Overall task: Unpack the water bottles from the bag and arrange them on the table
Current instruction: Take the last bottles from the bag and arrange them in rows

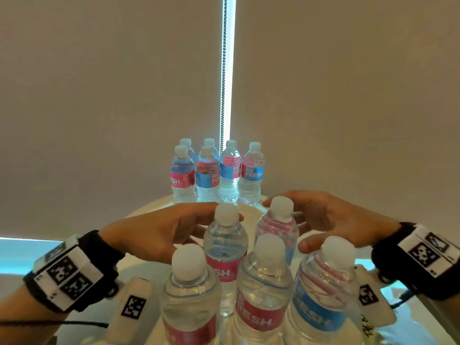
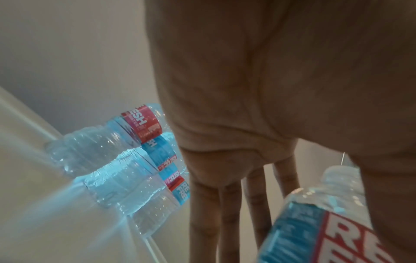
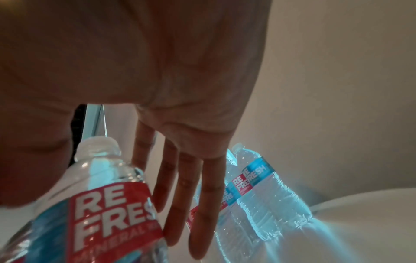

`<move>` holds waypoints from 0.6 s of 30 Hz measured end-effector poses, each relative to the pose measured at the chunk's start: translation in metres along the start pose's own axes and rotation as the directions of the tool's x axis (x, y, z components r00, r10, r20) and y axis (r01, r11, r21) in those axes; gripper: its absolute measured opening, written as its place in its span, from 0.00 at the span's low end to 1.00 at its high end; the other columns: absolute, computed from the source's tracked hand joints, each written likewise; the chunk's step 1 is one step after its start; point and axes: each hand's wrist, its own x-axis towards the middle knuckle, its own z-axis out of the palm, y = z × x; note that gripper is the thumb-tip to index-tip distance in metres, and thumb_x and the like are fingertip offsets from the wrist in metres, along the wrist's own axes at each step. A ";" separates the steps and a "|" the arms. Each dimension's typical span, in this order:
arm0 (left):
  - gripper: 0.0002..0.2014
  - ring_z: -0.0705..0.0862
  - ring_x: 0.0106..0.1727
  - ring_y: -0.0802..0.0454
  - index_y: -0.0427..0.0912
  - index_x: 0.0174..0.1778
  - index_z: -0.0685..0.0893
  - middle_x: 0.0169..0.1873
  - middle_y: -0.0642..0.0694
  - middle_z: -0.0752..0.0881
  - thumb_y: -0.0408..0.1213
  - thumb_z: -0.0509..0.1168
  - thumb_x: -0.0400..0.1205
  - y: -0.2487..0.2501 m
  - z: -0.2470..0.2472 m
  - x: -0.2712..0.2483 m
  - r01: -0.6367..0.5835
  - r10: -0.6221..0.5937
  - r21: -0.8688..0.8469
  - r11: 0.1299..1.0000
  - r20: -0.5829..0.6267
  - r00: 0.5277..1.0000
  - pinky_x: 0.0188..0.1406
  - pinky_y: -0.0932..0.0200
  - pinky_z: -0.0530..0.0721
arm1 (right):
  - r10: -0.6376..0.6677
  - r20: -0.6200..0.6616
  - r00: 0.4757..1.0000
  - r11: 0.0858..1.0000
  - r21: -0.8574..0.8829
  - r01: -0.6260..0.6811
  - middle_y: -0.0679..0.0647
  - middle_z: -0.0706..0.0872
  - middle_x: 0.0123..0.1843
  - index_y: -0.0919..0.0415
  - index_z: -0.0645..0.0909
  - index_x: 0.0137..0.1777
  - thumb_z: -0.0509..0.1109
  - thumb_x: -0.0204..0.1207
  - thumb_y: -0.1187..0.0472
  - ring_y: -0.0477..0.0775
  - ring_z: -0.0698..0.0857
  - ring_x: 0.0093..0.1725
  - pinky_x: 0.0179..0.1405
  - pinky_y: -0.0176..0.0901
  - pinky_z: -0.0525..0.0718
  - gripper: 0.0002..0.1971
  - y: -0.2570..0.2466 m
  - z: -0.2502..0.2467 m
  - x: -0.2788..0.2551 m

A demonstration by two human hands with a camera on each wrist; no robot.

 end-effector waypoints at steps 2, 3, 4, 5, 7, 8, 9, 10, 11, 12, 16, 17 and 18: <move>0.38 0.83 0.69 0.61 0.51 0.79 0.69 0.69 0.67 0.82 0.18 0.72 0.76 0.003 0.005 0.005 0.003 -0.003 -0.010 1.000 -0.025 1.000 0.57 0.67 0.86 | -0.006 0.026 1.000 0.999 -0.034 0.007 0.47 0.84 0.72 0.47 0.74 0.77 0.77 0.69 0.80 0.59 0.85 0.69 0.63 0.63 0.87 0.40 -0.004 0.006 0.001; 0.37 0.84 0.67 0.63 0.52 0.77 0.72 0.67 0.68 0.83 0.17 0.71 0.76 0.005 0.007 0.006 0.000 -0.001 -0.010 1.000 -0.033 0.999 0.55 0.69 0.86 | -0.004 0.015 1.000 0.999 -0.046 0.005 0.45 0.85 0.72 0.47 0.75 0.77 0.78 0.68 0.80 0.57 0.86 0.68 0.62 0.61 0.88 0.41 -0.006 0.009 0.002; 0.36 0.85 0.65 0.64 0.50 0.75 0.73 0.65 0.69 0.83 0.16 0.71 0.75 0.007 0.010 0.006 -0.009 0.009 0.002 1.000 -0.044 0.999 0.54 0.71 0.86 | -0.004 -0.005 1.000 0.999 -0.053 0.004 0.44 0.85 0.71 0.48 0.76 0.76 0.79 0.67 0.80 0.55 0.86 0.68 0.60 0.58 0.89 0.41 -0.007 0.011 0.003; 0.36 0.85 0.64 0.63 0.47 0.74 0.73 0.65 0.68 0.84 0.16 0.73 0.73 0.010 0.012 0.005 -0.029 0.030 0.018 0.999 -0.067 0.997 0.53 0.72 0.85 | -0.007 -0.025 1.000 0.999 -0.053 0.006 0.44 0.86 0.70 0.49 0.76 0.75 0.80 0.66 0.79 0.55 0.86 0.67 0.58 0.55 0.90 0.40 -0.008 0.013 0.003; 0.36 0.86 0.63 0.59 0.43 0.73 0.74 0.64 0.62 0.85 0.14 0.75 0.72 0.014 0.014 0.003 -0.068 0.073 0.043 0.997 -0.117 0.990 0.52 0.70 0.85 | -0.019 -0.063 0.998 0.999 -0.048 0.016 0.46 0.87 0.69 0.48 0.78 0.73 0.81 0.66 0.78 0.55 0.87 0.66 0.55 0.51 0.90 0.38 -0.010 0.016 0.003; 0.35 0.87 0.63 0.55 0.43 0.73 0.75 0.64 0.59 0.85 0.15 0.75 0.72 0.014 0.014 0.002 -0.074 0.080 0.045 0.996 -0.141 0.987 0.51 0.68 0.86 | -0.024 -0.083 0.996 0.999 -0.050 0.020 0.47 0.87 0.68 0.49 0.79 0.72 0.81 0.66 0.77 0.56 0.88 0.65 0.55 0.51 0.91 0.37 -0.011 0.016 0.003; 0.35 0.87 0.64 0.51 0.44 0.73 0.75 0.65 0.55 0.86 0.17 0.77 0.73 0.014 0.013 0.001 -0.070 0.077 0.046 0.996 -0.169 0.983 0.51 0.63 0.88 | -0.025 -0.107 0.994 0.998 -0.052 0.020 0.49 0.88 0.68 0.50 0.80 0.72 0.81 0.66 0.76 0.57 0.88 0.64 0.55 0.51 0.91 0.36 -0.012 0.016 0.003; 0.34 0.86 0.66 0.46 0.45 0.74 0.75 0.66 0.51 0.86 0.22 0.78 0.74 0.014 0.012 0.001 -0.058 0.066 0.041 0.997 -0.200 0.978 0.52 0.56 0.89 | -0.025 -0.134 0.991 0.998 -0.052 0.018 0.52 0.88 0.67 0.53 0.79 0.72 0.81 0.67 0.75 0.58 0.89 0.64 0.56 0.53 0.91 0.34 -0.012 0.016 0.003; 0.33 0.86 0.67 0.43 0.46 0.74 0.76 0.67 0.49 0.86 0.28 0.79 0.74 0.014 0.011 0.003 -0.052 0.060 0.040 0.998 -0.241 0.969 0.55 0.48 0.90 | -0.025 -0.164 0.986 0.999 -0.050 0.017 0.54 0.88 0.67 0.56 0.79 0.72 0.82 0.67 0.74 0.60 0.89 0.63 0.57 0.54 0.90 0.33 -0.012 0.015 0.004; 0.34 0.86 0.67 0.42 0.47 0.74 0.76 0.67 0.48 0.86 0.36 0.80 0.73 0.013 0.010 0.005 -0.046 0.061 0.059 0.997 -0.294 0.954 0.57 0.43 0.89 | -0.023 -0.198 0.980 0.999 -0.051 0.013 0.56 0.89 0.66 0.56 0.79 0.71 0.82 0.67 0.71 0.60 0.89 0.62 0.57 0.57 0.90 0.33 -0.012 0.014 0.006; 0.31 0.88 0.59 0.58 0.60 0.66 0.79 0.59 0.57 0.89 0.53 0.81 0.68 0.018 0.005 0.023 0.028 0.115 0.261 0.965 -0.517 0.848 0.53 0.56 0.90 | 0.001 -0.360 0.933 0.997 -0.077 -0.031 0.58 0.91 0.59 0.52 0.81 0.68 0.84 0.63 0.59 0.62 0.93 0.53 0.45 0.66 0.92 0.31 -0.008 0.006 0.024; 0.30 0.88 0.58 0.61 0.61 0.65 0.79 0.57 0.60 0.89 0.55 0.80 0.68 0.019 0.004 0.028 0.058 0.131 0.314 0.948 -0.548 0.826 0.53 0.59 0.89 | 0.002 -0.396 0.918 0.994 -0.098 -0.045 0.57 0.91 0.58 0.51 0.81 0.68 0.84 0.64 0.59 0.61 0.93 0.50 0.43 0.65 0.93 0.30 -0.006 0.002 0.029; 0.29 0.87 0.57 0.61 0.60 0.64 0.79 0.56 0.61 0.88 0.58 0.79 0.68 0.020 0.002 0.035 0.091 0.154 0.378 0.921 -0.571 0.806 0.54 0.60 0.88 | 0.001 -0.428 0.904 0.991 -0.122 -0.059 0.57 0.91 0.57 0.52 0.81 0.68 0.84 0.66 0.60 0.60 0.93 0.48 0.42 0.65 0.93 0.29 -0.004 0.000 0.035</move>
